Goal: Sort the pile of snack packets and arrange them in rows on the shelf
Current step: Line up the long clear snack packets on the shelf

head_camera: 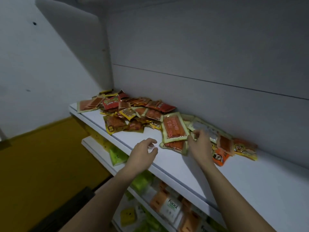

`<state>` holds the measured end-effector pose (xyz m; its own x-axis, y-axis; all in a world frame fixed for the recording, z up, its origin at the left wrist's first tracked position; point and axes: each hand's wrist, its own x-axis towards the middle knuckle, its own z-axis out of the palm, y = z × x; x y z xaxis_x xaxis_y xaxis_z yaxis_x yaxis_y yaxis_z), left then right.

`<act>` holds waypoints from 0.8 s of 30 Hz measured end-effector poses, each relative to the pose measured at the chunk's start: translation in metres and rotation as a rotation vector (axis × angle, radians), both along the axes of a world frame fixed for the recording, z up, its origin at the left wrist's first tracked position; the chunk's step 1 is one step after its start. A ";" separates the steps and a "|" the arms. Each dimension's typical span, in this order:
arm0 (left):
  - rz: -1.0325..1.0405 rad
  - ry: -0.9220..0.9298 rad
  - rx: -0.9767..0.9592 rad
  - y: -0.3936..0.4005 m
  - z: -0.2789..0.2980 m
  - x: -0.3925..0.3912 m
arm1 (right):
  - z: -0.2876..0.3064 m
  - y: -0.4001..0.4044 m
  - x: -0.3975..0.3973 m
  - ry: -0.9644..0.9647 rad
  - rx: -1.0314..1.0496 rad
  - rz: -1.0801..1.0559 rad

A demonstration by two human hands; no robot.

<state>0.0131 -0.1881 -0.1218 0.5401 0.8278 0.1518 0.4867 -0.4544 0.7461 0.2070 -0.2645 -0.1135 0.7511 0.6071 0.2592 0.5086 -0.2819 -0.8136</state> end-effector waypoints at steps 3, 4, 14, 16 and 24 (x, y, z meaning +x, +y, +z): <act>0.012 -0.106 -0.095 0.031 -0.006 0.016 | -0.004 0.035 0.010 -0.002 -0.050 -0.071; 0.016 -0.143 -0.131 0.042 -0.008 0.022 | -0.005 0.044 0.010 0.000 -0.065 -0.081; -0.178 -0.395 -0.413 0.108 -0.017 0.071 | -0.017 0.059 0.014 0.368 0.037 0.171; -0.254 -0.440 -0.431 0.114 -0.019 0.065 | -0.015 0.060 0.014 0.460 0.160 0.174; -0.396 -0.603 -0.732 0.126 -0.019 0.052 | -0.010 0.061 -0.005 0.403 0.255 0.256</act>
